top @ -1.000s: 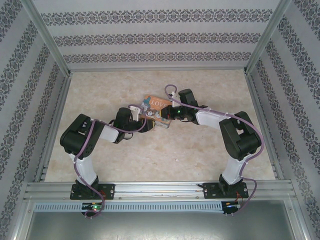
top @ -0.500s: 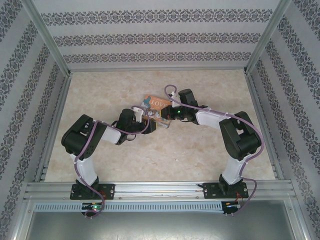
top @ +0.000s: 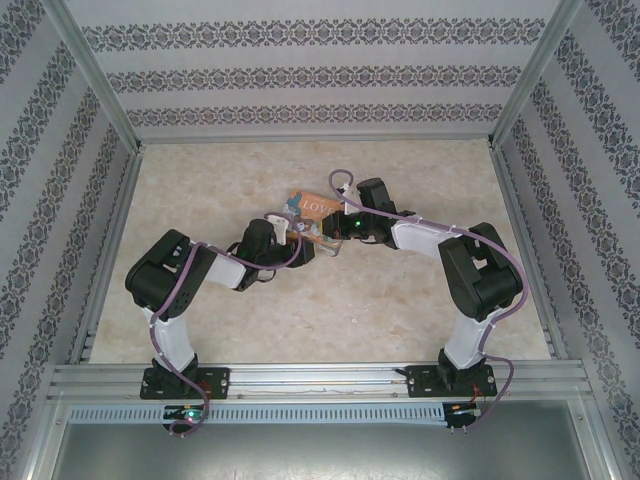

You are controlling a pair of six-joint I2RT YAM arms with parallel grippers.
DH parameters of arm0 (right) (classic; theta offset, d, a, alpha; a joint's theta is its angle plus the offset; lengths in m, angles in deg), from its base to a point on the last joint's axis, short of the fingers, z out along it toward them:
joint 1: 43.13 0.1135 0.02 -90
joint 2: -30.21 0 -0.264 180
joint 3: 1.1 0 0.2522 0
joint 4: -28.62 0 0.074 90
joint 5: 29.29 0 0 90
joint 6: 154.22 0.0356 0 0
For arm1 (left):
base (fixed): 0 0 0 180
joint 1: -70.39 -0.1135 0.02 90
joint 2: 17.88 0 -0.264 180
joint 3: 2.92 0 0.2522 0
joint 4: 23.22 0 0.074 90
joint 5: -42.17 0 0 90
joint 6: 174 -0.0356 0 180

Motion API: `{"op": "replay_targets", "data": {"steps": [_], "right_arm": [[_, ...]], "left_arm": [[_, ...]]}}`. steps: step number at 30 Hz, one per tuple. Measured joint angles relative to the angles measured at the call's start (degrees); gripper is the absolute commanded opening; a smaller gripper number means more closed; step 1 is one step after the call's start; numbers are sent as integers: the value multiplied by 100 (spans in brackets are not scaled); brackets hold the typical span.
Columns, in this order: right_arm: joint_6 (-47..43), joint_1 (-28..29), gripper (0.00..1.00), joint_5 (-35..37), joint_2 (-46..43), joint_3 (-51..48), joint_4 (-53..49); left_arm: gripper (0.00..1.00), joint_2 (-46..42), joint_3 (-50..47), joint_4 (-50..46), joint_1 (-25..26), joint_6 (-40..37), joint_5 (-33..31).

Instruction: Unlock the padlock with the key

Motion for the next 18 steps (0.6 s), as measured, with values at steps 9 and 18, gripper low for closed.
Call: {"op": "replay_targets", "data": {"steps": [9, 18], "right_arm": [[0, -2, 0, 46, -7, 0, 0], [-2, -4, 0, 136, -7, 2, 24]], "left_arm": [[46, 66, 249, -289, 142, 140, -459], [35, 251, 492, -387, 164, 184, -516]]}}
